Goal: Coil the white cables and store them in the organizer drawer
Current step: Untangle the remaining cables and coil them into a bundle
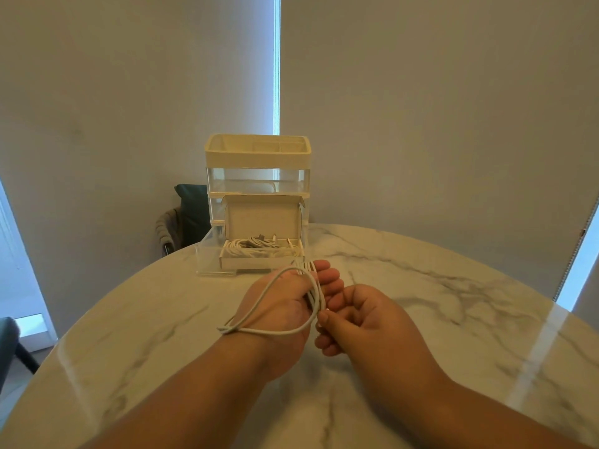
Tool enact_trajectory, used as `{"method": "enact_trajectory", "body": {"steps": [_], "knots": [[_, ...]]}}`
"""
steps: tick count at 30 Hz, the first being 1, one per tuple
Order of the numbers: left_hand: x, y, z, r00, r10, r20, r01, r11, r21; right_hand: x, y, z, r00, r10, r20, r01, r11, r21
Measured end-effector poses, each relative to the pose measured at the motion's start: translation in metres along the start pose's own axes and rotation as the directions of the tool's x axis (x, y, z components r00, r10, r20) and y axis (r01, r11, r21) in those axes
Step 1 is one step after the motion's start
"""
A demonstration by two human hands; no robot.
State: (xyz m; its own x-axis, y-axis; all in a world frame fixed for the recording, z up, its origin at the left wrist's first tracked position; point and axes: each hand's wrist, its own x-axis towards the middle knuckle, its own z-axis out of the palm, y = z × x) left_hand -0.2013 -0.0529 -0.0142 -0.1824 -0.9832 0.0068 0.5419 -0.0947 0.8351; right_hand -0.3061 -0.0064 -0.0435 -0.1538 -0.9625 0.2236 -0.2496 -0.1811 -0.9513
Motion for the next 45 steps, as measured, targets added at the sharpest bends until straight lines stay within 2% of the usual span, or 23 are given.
{"method": "enact_trajectory", "body": {"steps": [3,6,12,18,20,22,24,25,26,28,31,33,36,38,41,45], "knots": [[-0.001,0.000,-0.006,0.999,0.030,0.020,-0.029,0.999,-0.031,0.003,0.003,-0.004,0.996,-0.089,0.007,0.089,0.975,-0.205],[-0.002,0.004,-0.008,0.999,0.018,0.039,-0.016,0.998,-0.053,0.008,0.009,-0.009,0.983,-0.181,0.032,0.180,0.905,-0.385],[-0.005,0.007,-0.009,1.000,0.009,0.003,-0.008,0.999,-0.046,0.019,0.016,-0.012,0.955,-0.283,0.092,0.286,0.785,-0.549],[0.000,0.004,-0.013,0.999,0.019,0.026,-0.018,0.998,-0.056,0.018,0.015,-0.011,0.951,-0.256,0.173,0.307,0.733,-0.607],[0.005,0.001,-0.017,0.999,0.028,0.041,-0.029,0.999,0.020,0.019,0.017,-0.013,0.962,-0.216,0.165,0.271,0.775,-0.571],[0.006,0.000,-0.024,0.990,0.062,0.130,-0.098,0.953,0.287,0.020,0.020,-0.018,0.971,-0.158,0.180,0.229,0.838,-0.495],[0.004,-0.002,-0.031,0.957,0.109,0.268,-0.255,0.756,0.603,0.020,0.020,-0.028,0.976,-0.148,0.158,0.199,0.899,-0.391],[0.003,-0.002,-0.032,0.945,0.114,0.306,-0.301,0.668,0.681,0.022,0.020,-0.034,0.978,-0.172,0.114,0.201,0.922,-0.331],[0.002,-0.003,-0.032,0.941,0.097,0.324,-0.309,0.635,0.708,0.023,0.018,-0.041,0.976,-0.209,0.065,0.219,0.933,-0.287],[-0.001,-0.005,-0.032,0.939,0.019,0.344,-0.272,0.651,0.709,0.026,0.012,-0.049,0.955,-0.291,0.050,0.292,0.906,-0.307],[-0.004,-0.005,-0.029,0.910,-0.112,0.399,-0.197,0.731,0.654,0.027,0.010,-0.049,0.908,-0.361,0.213,0.415,0.842,-0.344],[-0.005,-0.004,-0.026,0.905,-0.162,0.394,-0.130,0.776,0.618,0.028,0.015,-0.048,0.896,-0.354,0.269,0.428,0.849,-0.310],[-0.009,0.002,-0.019,0.880,-0.222,0.420,-0.042,0.844,0.535,0.031,0.017,-0.048,0.940,-0.252,0.229,0.276,0.958,-0.077],[-0.015,0.005,-0.016,0.857,-0.239,0.456,-0.014,0.874,0.486,0.031,0.019,-0.048,0.950,-0.191,0.247,0.186,0.982,0.047],[-0.018,0.007,-0.017,0.813,-0.240,0.531,0.027,0.925,0.378,0.030,0.022,-0.046,0.940,-0.169,0.296,0.143,0.984,0.108],[-0.014,0.010,-0.022,0.805,-0.247,0.540,0.170,0.967,0.189,0.031,0.023,-0.035,0.957,-0.141,0.252,0.101,0.981,0.168]]}}
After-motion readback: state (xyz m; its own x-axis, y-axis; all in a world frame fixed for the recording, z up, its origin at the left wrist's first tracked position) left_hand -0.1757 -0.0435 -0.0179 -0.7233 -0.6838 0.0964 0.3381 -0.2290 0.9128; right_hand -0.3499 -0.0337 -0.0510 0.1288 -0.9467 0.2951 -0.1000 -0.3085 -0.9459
